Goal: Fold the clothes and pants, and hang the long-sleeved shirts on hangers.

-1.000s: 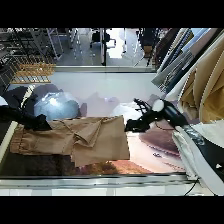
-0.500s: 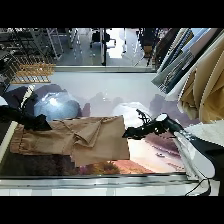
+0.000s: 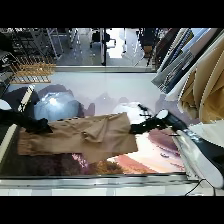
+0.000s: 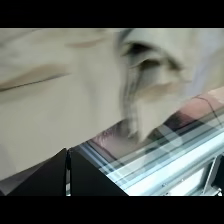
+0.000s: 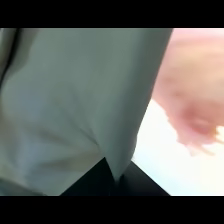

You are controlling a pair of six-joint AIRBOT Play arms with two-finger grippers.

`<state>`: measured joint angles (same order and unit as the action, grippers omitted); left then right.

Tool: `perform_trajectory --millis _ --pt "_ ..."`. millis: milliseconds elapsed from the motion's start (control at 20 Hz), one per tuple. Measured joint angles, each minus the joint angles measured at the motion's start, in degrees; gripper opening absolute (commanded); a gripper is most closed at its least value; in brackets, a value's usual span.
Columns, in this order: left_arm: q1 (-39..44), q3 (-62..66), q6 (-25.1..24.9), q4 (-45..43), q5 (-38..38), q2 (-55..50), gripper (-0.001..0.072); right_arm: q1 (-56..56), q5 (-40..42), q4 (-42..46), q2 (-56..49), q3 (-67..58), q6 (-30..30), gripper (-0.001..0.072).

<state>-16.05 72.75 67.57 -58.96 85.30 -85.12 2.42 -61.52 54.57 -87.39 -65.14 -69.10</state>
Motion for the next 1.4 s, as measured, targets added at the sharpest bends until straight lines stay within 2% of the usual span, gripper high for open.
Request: perform_trajectory --millis 150,350,600,700,800,1000,1150,1200,1250,1300,1350,1400 --pt "1.16 -6.60 -1.31 -0.61 -6.12 0.00 0.0007 -4.00 -2.60 9.64 8.55 -0.35 -7.72 0.0019" --pt "5.20 -11.65 -2.05 -0.15 -15.61 -0.20 0.0006 -3.87 -5.86 14.08 16.65 -2.51 -14.75 0.0019" --pt "8.94 -12.46 0.42 -1.60 -23.08 -1.05 0.0007 10.23 -6.80 14.86 18.05 -14.08 -22.01 0.0019" --pt "8.26 -10.10 1.46 -1.84 -21.86 0.72 0.0007 18.60 -5.66 15.32 14.91 -19.71 -24.06 0.0019" --pt "6.27 -6.32 2.03 -2.12 -17.05 4.00 0.0007 26.80 -3.37 15.54 9.16 -25.49 -25.33 0.0019" --pt "0.68 -1.11 4.48 -2.29 -5.95 13.07 0.0007 38.86 0.96 15.04 -8.92 -40.19 -26.91 0.0019" --pt "-2.08 0.11 6.05 -2.40 -0.98 18.45 0.0007 43.36 2.64 12.63 -22.23 -51.34 -27.06 0.0023" --pt "-2.49 0.31 6.29 -2.32 -0.15 19.47 0.0007 44.13 3.06 11.13 -25.24 -53.00 -26.62 0.0087" --pt "-2.82 0.44 6.47 -2.32 0.59 20.17 0.0007 44.59 3.43 8.96 -27.30 -53.81 -25.14 0.0350" --pt "-3.06 0.52 6.71 -2.32 1.05 20.61 0.0007 44.83 3.74 6.73 -28.57 -54.27 -23.21 0.0551" --pt "-3.21 0.59 6.86 -2.27 1.46 20.87 0.0007 44.89 3.72 4.35 -29.40 -54.58 -20.72 0.0606" --pt "-3.34 0.66 6.97 -2.32 1.75 20.92 0.0007 44.81 3.61 2.54 -29.64 -54.75 -18.53 0.0606"
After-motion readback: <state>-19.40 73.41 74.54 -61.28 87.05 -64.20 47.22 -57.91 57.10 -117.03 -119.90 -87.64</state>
